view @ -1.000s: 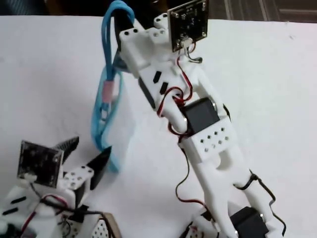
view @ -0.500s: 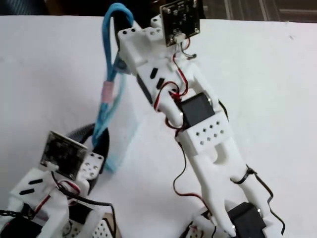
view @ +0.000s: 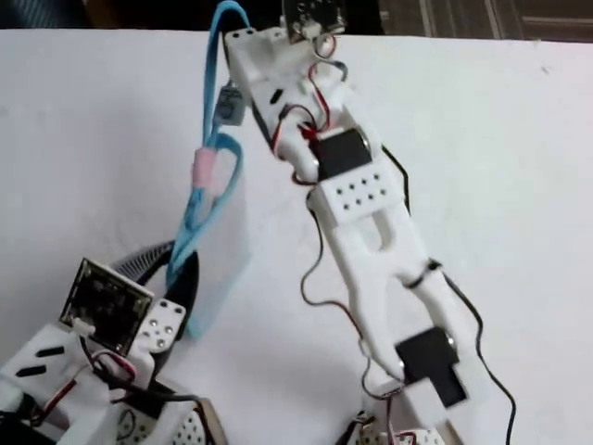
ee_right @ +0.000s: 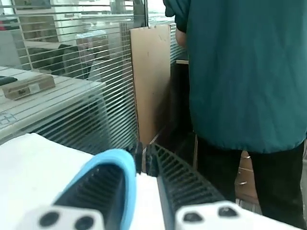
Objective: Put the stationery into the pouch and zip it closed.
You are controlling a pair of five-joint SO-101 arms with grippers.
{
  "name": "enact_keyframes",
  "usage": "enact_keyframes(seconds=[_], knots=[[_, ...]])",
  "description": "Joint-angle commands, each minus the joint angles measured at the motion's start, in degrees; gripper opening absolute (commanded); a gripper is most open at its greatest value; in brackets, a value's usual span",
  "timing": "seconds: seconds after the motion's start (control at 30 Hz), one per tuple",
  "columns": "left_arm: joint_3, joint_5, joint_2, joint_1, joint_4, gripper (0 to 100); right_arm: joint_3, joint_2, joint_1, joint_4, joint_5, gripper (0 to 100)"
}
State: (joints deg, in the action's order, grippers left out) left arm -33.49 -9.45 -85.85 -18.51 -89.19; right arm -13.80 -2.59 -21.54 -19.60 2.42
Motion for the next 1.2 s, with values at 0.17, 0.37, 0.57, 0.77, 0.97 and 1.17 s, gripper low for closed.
enact_keyframes(seconds=[0.17, 0.37, 0.57, 0.77, 0.97, 1.17], knots=[[5.3, -0.1, -0.8, -0.7, -5.5, 2, -20.3, -12.1, 15.9, -3.6, 0.0, 1.7], [5.5, 0.0, -0.8, -0.7, -5.5, 2, -30.8, -18.9, 19.6, -7.3, 0.0, 1.7], [6.9, 0.0, -0.8, -0.7, -5.9, 2, -38.7, -24.7, 24.0, -8.8, -0.3, 1.7], [8.0, -0.2, -0.8, -0.7, -6.7, 2, -45.8, -27.6, 25.3, -15.3, -0.3, 1.7], [7.9, 0.0, -0.7, 0.0, -6.5, 2, -49.8, -27.6, 20.6, -29.5, -10.0, 2.1], [8.0, -0.4, -0.7, 9.4, -3.0, 2, -52.7, -26.1, 16.3, -43.9, -15.2, 6.6]])
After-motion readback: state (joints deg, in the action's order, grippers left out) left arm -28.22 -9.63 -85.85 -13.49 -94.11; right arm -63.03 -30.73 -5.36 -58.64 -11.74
